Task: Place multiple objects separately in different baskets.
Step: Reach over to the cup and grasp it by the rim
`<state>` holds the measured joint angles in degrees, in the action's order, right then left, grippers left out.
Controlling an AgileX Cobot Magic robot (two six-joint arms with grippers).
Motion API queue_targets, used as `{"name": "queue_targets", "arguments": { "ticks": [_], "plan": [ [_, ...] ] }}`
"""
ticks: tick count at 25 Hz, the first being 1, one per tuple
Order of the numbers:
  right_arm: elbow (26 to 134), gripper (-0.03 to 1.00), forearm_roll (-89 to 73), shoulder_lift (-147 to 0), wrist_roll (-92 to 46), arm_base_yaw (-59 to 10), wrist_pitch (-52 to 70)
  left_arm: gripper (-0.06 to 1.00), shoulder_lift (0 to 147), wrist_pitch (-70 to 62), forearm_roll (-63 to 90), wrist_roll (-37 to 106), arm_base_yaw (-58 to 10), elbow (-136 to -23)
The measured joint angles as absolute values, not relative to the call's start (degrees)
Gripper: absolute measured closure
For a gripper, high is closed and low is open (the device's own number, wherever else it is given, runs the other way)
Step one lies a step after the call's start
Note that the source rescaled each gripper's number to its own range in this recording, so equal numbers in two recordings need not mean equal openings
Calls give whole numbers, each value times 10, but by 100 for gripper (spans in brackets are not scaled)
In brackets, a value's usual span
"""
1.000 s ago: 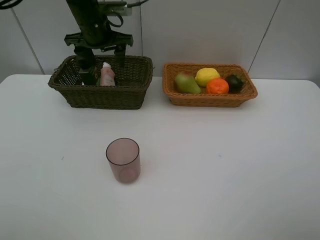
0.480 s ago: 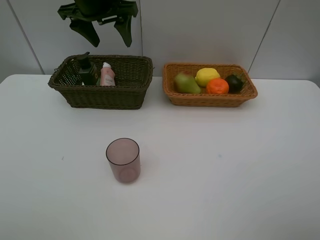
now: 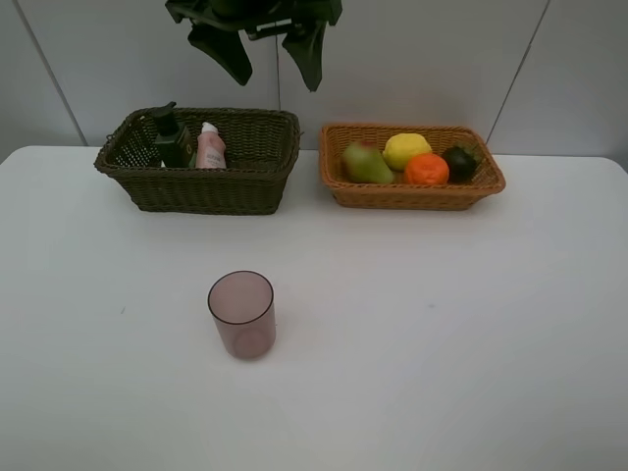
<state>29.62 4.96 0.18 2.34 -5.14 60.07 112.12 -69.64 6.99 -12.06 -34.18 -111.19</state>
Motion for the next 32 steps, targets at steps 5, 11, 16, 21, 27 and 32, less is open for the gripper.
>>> {"name": "queue_targets", "arguments": {
  "ticks": [5,11,16,21,27,32],
  "plan": [
    [296,-3,50,2,23,-51,601,-6,1109,-697,68,-127,-355,-1069],
    [296,-3,50,2,23,-51,601,-6,1045,-697,68,-128,-355,-969],
    [296,-3,50,2,23,-51,601,-6,1008,-696,68,-113,-355,-883],
    [296,-3,50,2,23,-51,601,-6,1002,-698,71,-83,-355,-820],
    [296,-3,50,2,23,-51,601,-6,1000,-676,79,-63,-355,-763],
    [296,-3,50,2,23,-51,601,-6,1000,-614,80,-44,-355,-705]
  ]
}}
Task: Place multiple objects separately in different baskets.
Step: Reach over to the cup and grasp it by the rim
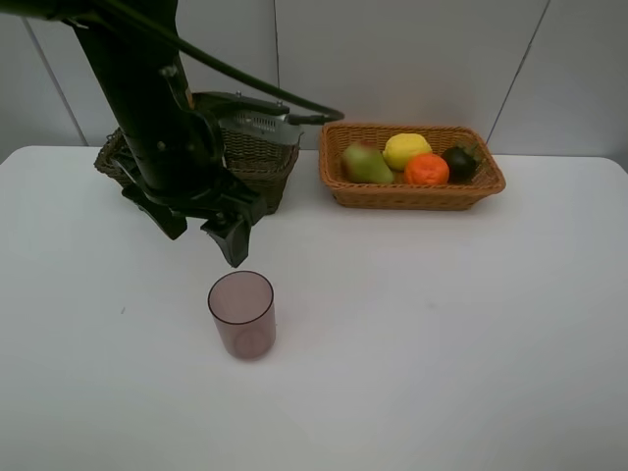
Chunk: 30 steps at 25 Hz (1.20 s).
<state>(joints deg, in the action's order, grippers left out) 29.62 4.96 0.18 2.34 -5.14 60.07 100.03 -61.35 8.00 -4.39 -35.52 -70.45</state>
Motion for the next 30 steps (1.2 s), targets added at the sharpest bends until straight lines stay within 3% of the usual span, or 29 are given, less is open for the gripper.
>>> {"name": "queue_targets", "arguments": {
  "ticks": [15,30],
  "plan": [
    [296,-3,50,2,23,-51,601,-6,1000,-477,83,-4,-355,-610],
    [296,-3,50,2,23,-51,601,-6,1048,-447,84,16,-355,-600]
  ]
}}
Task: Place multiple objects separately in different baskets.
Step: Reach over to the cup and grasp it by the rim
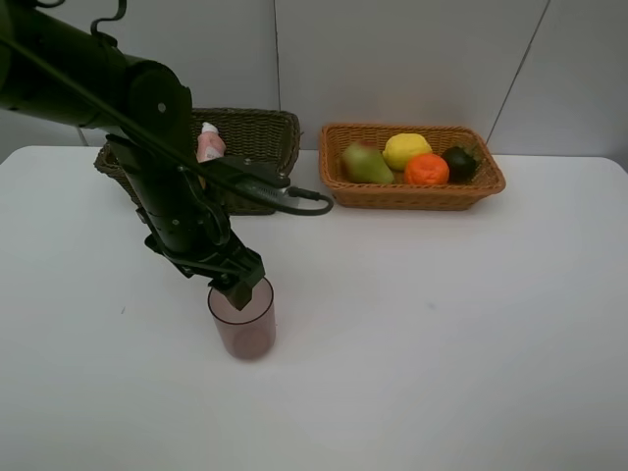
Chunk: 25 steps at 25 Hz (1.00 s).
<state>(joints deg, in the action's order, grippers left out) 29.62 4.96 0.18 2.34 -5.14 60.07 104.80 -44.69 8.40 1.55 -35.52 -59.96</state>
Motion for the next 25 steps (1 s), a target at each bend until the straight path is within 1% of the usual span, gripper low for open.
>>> {"name": "queue_targets", "arguments": {
  "ticks": [7,10,14,17,20,25],
  "plan": [
    [296,-3,50,2,23,-51,601,-5,1058,-446,84,17,-355,-600],
    [296,-3,50,2,23,-51,601,4,1058,-446,84,17,-355,-600],
    [296,-3,50,2,23,-51,601,28,1058,-443,84,17,-355,-600],
    [296,-3,50,2,23,-51,601,51,1058,-441,89,17,-360,-600],
    [296,-3,50,2,23,-51,601,69,1058,-431,96,17,-368,-600],
    [296,-3,50,2,23,-51,601,86,1058,-423,102,17,-376,-600]
  ]
}}
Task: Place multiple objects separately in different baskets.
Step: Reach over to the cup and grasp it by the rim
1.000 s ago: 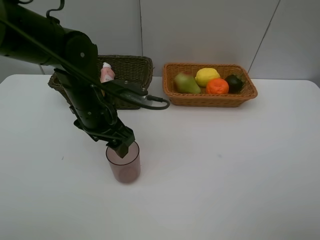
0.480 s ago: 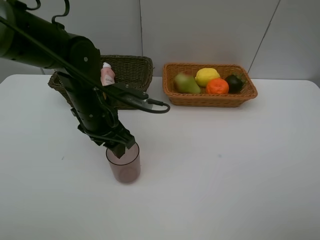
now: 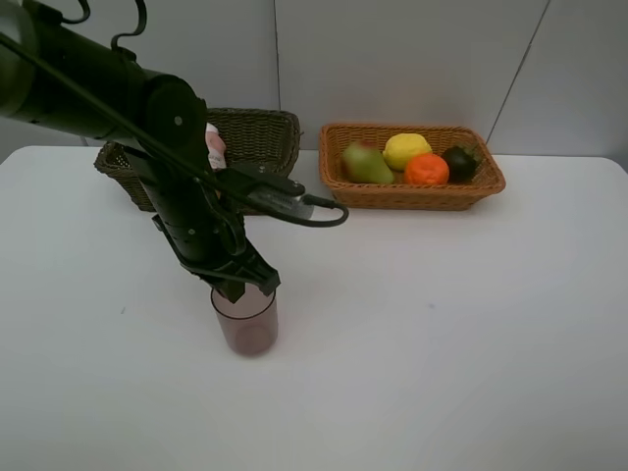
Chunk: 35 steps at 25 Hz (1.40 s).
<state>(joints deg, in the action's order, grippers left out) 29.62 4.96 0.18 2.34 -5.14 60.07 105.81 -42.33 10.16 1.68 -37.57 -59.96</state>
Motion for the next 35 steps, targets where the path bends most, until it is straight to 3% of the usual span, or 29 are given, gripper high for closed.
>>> {"name": "queue_targets", "arguments": {
  "ticks": [3,35],
  "plan": [
    [296,-3,50,2,23,-51,601,94,1058,-426,105,16,-376,-600],
    [296,-3,50,2,23,-51,601,94,1019,-459,104,0,-376,-612]
  ]
}}
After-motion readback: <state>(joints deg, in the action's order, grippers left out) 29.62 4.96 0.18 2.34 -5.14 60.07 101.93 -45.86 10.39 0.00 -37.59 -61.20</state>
